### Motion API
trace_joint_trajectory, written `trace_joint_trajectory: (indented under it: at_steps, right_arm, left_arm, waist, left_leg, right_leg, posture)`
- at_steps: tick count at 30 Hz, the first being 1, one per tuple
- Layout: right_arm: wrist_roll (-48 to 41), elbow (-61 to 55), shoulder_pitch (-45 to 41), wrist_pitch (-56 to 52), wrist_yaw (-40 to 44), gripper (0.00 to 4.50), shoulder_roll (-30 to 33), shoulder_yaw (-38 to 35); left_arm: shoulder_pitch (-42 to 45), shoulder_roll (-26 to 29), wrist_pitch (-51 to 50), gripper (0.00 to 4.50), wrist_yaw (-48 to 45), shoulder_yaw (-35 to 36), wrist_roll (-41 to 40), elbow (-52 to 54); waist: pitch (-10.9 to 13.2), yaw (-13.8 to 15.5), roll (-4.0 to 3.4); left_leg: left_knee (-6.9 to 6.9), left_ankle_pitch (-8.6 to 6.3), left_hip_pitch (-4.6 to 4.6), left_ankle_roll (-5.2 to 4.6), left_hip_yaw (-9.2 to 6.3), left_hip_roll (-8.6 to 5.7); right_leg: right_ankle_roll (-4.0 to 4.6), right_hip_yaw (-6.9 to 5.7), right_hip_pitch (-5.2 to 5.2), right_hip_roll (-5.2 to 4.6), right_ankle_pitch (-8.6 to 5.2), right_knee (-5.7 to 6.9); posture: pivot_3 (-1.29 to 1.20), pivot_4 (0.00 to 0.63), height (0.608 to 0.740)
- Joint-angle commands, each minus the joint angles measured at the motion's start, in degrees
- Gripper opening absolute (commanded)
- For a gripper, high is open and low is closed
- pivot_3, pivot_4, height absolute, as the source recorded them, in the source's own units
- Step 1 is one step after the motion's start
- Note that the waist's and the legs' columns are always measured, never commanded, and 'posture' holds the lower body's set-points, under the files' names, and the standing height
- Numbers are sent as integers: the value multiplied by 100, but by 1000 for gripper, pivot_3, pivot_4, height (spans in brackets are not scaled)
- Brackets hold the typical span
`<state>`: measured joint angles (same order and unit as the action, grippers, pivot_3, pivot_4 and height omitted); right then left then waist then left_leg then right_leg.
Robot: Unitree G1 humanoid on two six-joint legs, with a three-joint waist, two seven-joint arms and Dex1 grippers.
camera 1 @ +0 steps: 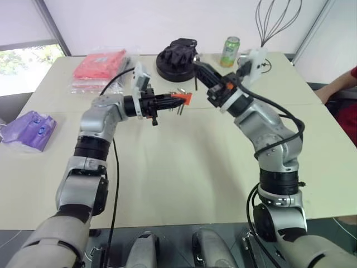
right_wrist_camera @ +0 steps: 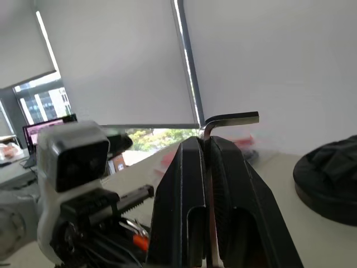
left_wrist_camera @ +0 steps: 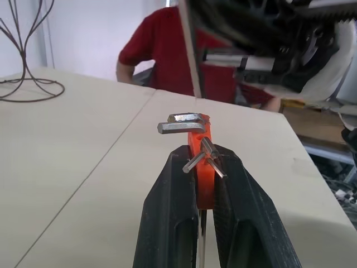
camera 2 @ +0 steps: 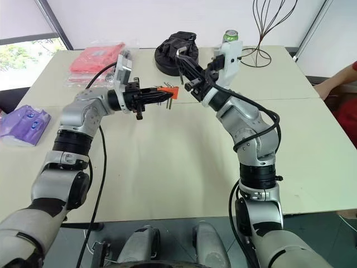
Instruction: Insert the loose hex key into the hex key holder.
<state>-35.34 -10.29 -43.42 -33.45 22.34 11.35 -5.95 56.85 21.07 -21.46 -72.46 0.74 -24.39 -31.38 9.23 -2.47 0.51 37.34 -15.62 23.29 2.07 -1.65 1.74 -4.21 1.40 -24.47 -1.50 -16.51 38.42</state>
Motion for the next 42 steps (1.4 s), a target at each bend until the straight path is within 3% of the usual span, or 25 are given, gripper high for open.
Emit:
trace_joint_trajectory:
  at_steps: [1, 25, 42]
  right_arm:
    - [-200, -318, -148, 3, -80, 39, -78, -85]
    - [-72, -71, -34, 217, -47, 39, -55, -70]
    - [-28, -109, 34, 182, -58, 39, -76, -44]
  left_arm:
    - [47, -62, 89, 0, 56, 175, -129, 57]
    - [-157, -189, -496, 0, 364, 386, -560, 790]
    - [-183, -362, -383, 0, 491, 368, -516, 781]
  waist:
    - [0, 1, 0]
    - [0, -4, 0]
    - [0, 0, 0]
  left_leg:
    - [0, 0, 1, 0, 0, 0]
    - [1, 0, 0, 0, 0, 0]
    - [1, 1, 0, 2, 0, 0]
  right_leg:
    - [0, 0, 0, 0, 0, 0]
    - [0, 1, 0, 0, 0, 2]
    - [0, 0, 0, -1, 0, 1]
  posture:
    - [0, 150, 740]
    - [0, 150, 740]
    - [0, 150, 740]
